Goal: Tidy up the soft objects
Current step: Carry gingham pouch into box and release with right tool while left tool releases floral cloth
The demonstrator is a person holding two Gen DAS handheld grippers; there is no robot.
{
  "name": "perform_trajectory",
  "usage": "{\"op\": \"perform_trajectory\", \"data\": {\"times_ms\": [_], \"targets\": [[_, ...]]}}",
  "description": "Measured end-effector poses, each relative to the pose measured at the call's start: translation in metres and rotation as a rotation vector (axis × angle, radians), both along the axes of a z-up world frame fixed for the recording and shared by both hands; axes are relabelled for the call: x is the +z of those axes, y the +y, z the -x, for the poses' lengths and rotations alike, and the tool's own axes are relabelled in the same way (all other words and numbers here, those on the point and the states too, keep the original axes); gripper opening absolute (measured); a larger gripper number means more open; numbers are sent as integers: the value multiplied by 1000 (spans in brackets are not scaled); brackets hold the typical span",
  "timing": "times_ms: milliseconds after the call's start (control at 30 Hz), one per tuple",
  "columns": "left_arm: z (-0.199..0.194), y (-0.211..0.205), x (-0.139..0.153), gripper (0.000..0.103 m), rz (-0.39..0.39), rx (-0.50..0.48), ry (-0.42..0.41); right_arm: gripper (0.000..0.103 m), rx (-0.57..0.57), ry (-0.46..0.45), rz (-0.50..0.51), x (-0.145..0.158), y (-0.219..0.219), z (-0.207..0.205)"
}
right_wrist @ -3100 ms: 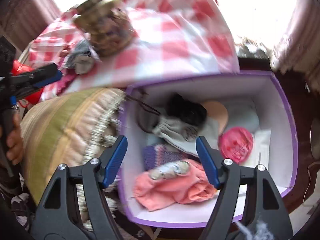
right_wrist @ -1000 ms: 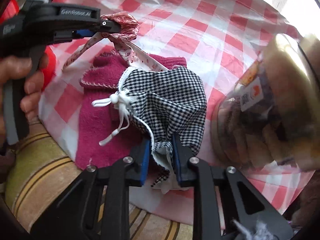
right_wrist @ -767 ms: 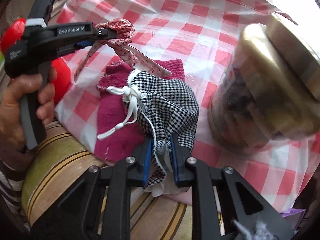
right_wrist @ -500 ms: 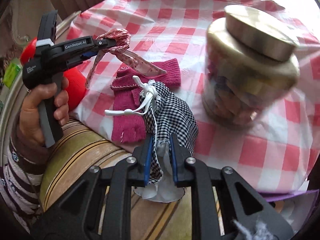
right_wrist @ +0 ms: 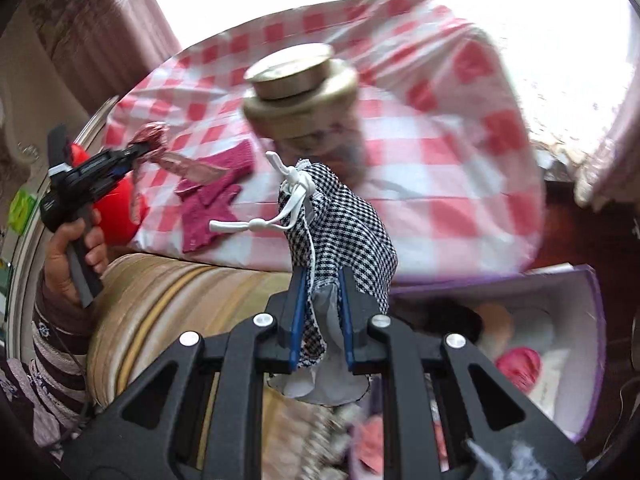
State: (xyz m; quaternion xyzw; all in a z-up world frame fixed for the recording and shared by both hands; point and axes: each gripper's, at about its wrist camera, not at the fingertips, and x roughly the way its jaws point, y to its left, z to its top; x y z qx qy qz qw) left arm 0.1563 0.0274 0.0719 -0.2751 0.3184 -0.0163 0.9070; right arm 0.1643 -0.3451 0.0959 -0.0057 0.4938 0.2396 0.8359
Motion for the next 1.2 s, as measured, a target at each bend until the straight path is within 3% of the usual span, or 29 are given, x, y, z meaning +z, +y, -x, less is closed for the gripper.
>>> {"op": "perform_trajectory", "data": {"times_ms": [200, 300, 600, 733, 900, 1067, 1200], "targets": [[13, -32, 18, 31, 7, -72, -33, 19, -171, -8, 50, 4, -82, 25], [17, -51, 27, 30, 7, -115, -45, 19, -262, 22, 84, -9, -122, 40], [26, -114, 40, 30, -12, -253, -51, 19, -459, 120, 224, -63, -180, 64], [30, -143, 45, 30, -30, -314, -55, 19, -518, 199, 181, -89, -195, 73], [34, -185, 49, 31, -55, -407, -54, 20, -547, 300, 79, -121, -183, 81], [37, -222, 50, 31, -72, -493, -53, 34, -517, 475, 5, -160, -161, 89], [35, -247, 49, 31, -77, -557, -42, 61, -458, 470, -8, -162, -151, 90]]}}
